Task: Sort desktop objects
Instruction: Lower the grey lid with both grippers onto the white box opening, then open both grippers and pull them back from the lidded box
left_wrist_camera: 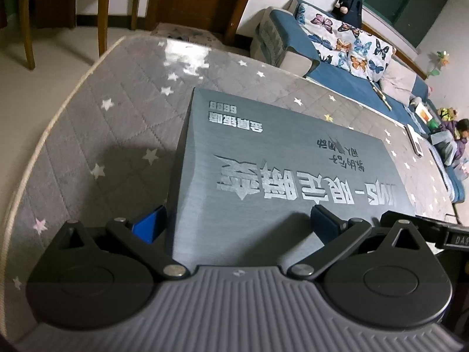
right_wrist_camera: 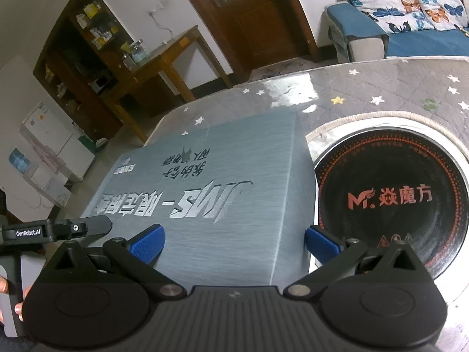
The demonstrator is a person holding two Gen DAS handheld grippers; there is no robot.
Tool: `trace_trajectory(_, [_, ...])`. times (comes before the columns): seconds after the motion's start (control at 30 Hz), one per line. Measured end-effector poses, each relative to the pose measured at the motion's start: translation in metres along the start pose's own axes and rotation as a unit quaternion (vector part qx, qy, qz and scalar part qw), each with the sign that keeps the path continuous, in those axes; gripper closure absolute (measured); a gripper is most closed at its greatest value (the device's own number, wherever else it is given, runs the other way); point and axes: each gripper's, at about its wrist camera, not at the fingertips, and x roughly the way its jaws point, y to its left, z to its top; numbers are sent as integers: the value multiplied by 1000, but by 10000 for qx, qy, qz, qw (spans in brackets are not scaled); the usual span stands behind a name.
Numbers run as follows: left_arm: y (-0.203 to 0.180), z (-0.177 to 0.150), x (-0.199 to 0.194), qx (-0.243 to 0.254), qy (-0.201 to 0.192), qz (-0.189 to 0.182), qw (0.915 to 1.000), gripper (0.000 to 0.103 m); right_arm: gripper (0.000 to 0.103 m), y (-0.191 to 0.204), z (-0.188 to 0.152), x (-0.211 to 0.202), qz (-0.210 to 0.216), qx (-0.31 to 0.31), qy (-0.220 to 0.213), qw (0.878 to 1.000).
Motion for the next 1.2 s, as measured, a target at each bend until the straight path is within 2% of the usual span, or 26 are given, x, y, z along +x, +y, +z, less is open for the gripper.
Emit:
trace_trajectory(0.23, [8, -2, 9, -125, 95, -71, 9999, 0, 0, 2, -3, 4, -56, -95, 4, 9999])
trace_trajectory(0.87, [13, -10, 10, -189, -53, -188, 9996, 0, 0, -5, -16, 9, -66, -178, 5, 9998])
trace_trajectory(1.07, [20, -15, 1, -223, -193, -185, 9994, 0, 0, -7, -18, 5, 11, -170, -15, 9999])
trace_trajectory(1.2, [28, -22, -10, -173, -367, -44, 9992, 0, 0, -4, -20, 1, -6, -248, -54, 9997])
